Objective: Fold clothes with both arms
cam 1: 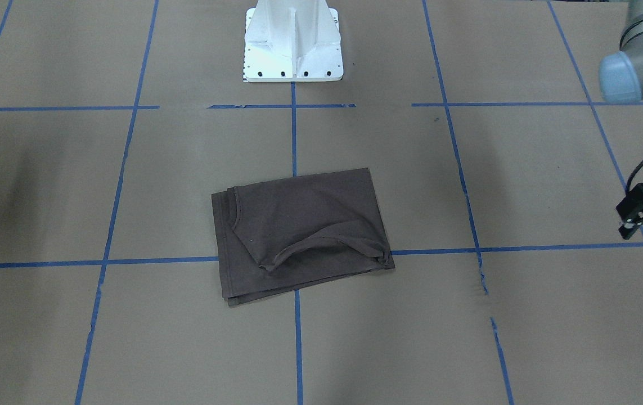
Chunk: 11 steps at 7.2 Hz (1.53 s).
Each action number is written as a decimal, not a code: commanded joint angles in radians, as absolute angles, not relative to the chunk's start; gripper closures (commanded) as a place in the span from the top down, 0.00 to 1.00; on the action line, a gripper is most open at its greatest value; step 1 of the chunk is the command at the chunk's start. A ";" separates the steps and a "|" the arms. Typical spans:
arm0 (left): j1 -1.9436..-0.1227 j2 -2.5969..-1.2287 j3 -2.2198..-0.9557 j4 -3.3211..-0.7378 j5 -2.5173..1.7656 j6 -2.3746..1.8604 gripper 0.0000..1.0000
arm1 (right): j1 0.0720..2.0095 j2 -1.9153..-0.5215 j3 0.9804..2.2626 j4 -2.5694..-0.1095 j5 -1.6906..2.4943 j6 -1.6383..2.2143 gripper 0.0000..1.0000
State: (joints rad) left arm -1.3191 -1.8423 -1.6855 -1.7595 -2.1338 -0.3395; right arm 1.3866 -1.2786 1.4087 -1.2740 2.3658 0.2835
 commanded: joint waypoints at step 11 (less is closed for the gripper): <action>-1.476 -1.539 -1.652 -1.780 -2.263 0.063 1.00 | 1.634 -1.577 1.613 -1.678 2.385 -0.074 1.00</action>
